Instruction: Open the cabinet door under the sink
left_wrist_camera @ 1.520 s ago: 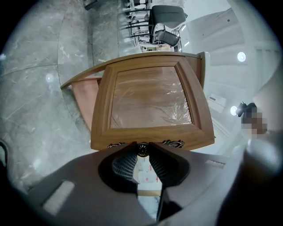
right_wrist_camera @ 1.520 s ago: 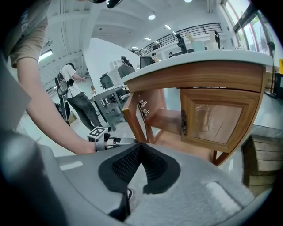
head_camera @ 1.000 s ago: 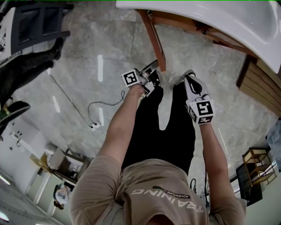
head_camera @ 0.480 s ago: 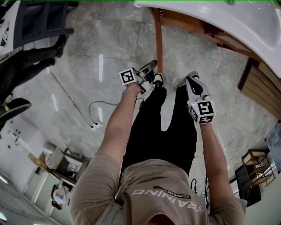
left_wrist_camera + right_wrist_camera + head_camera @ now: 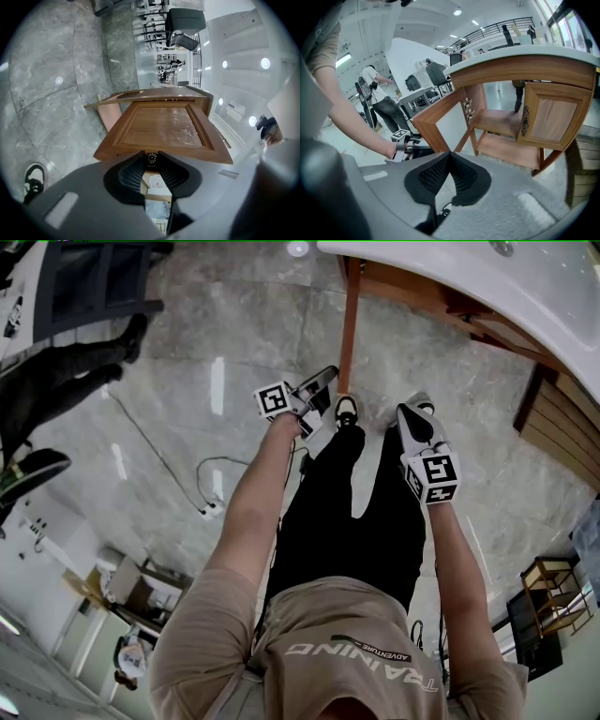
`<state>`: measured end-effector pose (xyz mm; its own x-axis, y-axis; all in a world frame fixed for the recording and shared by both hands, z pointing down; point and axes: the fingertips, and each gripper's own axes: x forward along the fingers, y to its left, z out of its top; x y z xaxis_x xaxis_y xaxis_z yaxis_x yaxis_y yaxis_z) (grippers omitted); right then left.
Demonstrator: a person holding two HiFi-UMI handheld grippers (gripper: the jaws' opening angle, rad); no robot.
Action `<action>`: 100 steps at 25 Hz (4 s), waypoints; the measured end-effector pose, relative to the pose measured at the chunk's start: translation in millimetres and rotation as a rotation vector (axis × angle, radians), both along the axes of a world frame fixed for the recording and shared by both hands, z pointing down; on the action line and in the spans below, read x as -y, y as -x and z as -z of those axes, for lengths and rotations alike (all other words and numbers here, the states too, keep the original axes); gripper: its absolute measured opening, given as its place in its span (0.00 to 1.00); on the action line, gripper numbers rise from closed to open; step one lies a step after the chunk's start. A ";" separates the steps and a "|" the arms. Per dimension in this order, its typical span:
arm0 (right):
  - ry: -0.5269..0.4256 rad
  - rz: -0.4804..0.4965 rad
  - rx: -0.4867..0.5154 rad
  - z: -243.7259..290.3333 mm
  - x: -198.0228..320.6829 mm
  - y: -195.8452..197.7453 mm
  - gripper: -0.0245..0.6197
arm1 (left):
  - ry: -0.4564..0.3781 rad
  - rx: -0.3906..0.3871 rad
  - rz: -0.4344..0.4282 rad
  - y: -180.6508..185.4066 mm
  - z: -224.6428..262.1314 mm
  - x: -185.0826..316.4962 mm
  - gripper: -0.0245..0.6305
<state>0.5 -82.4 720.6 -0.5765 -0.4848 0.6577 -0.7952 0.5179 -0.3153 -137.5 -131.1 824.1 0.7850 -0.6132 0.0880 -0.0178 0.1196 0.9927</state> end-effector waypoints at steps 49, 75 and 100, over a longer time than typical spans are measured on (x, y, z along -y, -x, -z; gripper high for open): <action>-0.295 -0.266 -0.140 222.6 -44.9 -119.0 0.04 | -0.697 0.903 -0.479 -144.2 302.5 -49.1 0.06; -0.769 -0.341 0.075 457.9 20.1 -155.6 0.04 | -1.202 0.996 -0.221 -182.6 531.7 29.7 0.06; -0.825 -0.243 -0.043 469.5 10.9 -140.7 0.04 | -1.231 1.069 -0.145 -160.3 550.8 13.9 0.06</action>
<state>141.2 -93.3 251.1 -0.3774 -0.9241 0.0596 -0.9164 0.3820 0.1194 22.8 -144.9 273.2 0.7454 -0.6517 0.1399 -0.6594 -0.7517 0.0121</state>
